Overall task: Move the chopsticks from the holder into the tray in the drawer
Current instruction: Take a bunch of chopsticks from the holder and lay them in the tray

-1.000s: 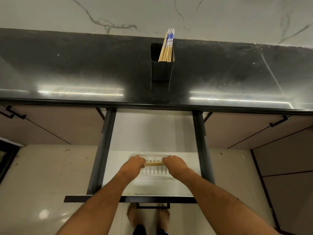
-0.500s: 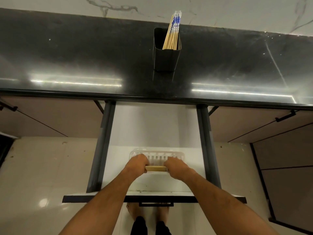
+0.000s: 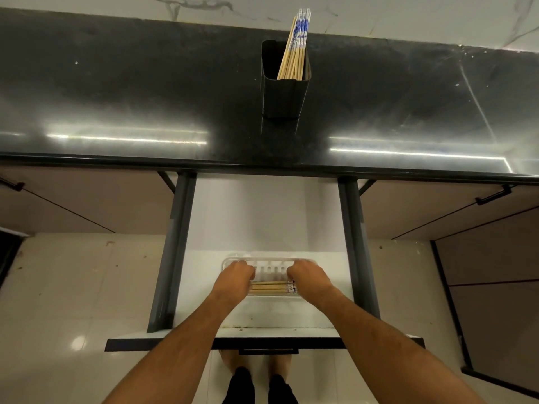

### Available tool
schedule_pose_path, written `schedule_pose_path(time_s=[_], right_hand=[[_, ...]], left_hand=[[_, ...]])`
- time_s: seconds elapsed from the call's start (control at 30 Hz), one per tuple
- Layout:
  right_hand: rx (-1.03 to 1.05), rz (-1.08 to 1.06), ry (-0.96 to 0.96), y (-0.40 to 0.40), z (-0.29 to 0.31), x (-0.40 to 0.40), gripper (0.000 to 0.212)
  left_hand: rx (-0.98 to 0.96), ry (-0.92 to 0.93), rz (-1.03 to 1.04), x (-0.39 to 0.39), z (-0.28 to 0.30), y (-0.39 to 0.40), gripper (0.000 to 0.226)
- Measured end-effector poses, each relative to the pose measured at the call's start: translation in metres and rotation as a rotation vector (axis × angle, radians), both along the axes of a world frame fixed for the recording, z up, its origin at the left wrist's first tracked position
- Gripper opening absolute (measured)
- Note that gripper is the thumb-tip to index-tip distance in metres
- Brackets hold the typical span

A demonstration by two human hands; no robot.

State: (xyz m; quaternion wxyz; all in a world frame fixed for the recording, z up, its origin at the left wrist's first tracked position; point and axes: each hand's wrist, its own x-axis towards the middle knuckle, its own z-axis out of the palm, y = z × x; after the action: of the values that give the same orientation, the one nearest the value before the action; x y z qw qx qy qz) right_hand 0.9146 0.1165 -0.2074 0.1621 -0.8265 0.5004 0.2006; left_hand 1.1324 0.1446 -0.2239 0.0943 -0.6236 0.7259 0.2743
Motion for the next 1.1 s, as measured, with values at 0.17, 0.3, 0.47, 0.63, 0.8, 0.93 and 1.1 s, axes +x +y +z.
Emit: schedule_pose_path(time_s=[0.17, 0.3, 0.47, 0.63, 0.8, 0.93, 1.1], right_hand=[[0.038, 0.024, 0.025, 0.0, -0.003, 0.002, 0.019], [-0.007, -0.07, -0.17, -0.001, 0.003, -0.003, 0.02], [-0.321, -0.601, -0.673, 0.004, 0.015, -0.021, 0.011], [-0.112, -1.449, -0.579, 0.004, 0.014, -0.035, 0.036], [0.21, -1.526, -0.566, 0.015, 0.009, -0.025, 0.057], [0.182, -1.426, -0.5, 0.018, 0.011, -0.013, 0.054], [0.141, -1.336, -0.426, 0.022, 0.013, -0.007, 0.049]], left_hand=[[0.03, 0.041, 0.031, 0.0, 0.001, 0.003, 0.024], [-0.061, 0.124, 0.13, 0.0, 0.006, 0.006, 0.017], [-0.501, 0.328, 0.465, 0.003, 0.018, 0.016, 0.013], [-0.449, 0.412, 1.242, 0.003, 0.032, 0.01, 0.02], [-0.135, 0.407, 1.521, 0.006, 0.034, 0.005, 0.035], [0.194, 0.5, 1.639, 0.018, 0.023, 0.015, 0.05], [0.19, 0.461, 1.617, 0.011, 0.023, 0.02, 0.049]])
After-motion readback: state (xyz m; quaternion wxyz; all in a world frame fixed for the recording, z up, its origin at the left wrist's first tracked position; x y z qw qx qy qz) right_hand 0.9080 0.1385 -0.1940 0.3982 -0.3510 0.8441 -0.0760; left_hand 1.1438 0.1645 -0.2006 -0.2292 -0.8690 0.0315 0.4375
